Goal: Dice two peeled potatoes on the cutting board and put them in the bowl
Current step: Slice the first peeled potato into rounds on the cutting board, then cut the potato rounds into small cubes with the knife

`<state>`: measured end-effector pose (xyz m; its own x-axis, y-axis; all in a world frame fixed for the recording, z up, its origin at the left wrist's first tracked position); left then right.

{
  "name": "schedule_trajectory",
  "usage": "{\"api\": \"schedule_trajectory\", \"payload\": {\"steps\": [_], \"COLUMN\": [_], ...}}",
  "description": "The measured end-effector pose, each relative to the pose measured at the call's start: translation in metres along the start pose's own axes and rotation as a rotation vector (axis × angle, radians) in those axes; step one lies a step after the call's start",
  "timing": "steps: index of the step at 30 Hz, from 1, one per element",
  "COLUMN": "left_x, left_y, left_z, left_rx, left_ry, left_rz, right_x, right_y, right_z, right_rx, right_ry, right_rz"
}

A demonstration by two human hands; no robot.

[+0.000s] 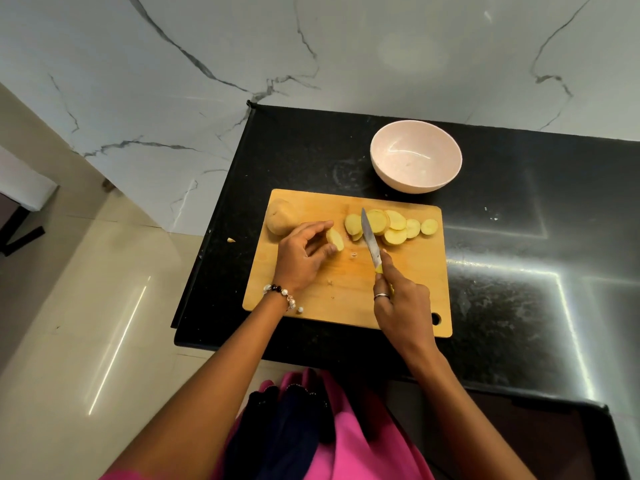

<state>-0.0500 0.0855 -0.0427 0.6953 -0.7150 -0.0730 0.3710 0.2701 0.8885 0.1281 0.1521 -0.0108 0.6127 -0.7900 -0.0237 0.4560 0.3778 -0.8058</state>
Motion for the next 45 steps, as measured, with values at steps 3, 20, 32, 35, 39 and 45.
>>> {"api": "schedule_trajectory", "payload": {"steps": [3,20,32,35,39,45], "left_x": [0.007,0.015,0.007,0.009,0.013,0.013], "left_y": [-0.001,0.007,0.004,0.003,0.0,-0.004], "left_z": [0.003,-0.005,-0.011,-0.011,-0.012,-0.006], "left_rx": [-0.116,-0.561,-0.662,-0.566,-0.488,-0.429], "left_ry": [-0.073,0.025,-0.164,-0.102,-0.038,0.048], "left_rz": [-0.062,-0.173,-0.278,-0.28,-0.266,-0.273], "right_x": [0.004,0.03,0.029,0.029,0.028,0.028], "right_y": [-0.004,-0.014,-0.016,-0.017,-0.019,-0.023], "right_z": [-0.004,-0.033,-0.041,-0.042,-0.044,-0.05], "right_rx": [0.063,0.439,0.518,0.528,0.551,0.651], "right_ry": [-0.064,-0.241,-0.255,-0.256,-0.278,-0.302], "right_rz": [0.04,-0.03,-0.058,-0.049,-0.039,0.008]}}
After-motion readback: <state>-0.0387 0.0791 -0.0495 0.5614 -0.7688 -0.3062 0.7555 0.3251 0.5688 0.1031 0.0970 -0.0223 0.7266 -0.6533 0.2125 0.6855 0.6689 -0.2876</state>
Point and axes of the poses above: each hand's wrist, its own x-axis away from the middle knuckle, its own z-axis out of the back of the hand, y = z × x, the point moved 6 cm from there along -x, towards the middle knuckle, and after that the axes turned 6 degrees about -x, right-handed, at the moved point
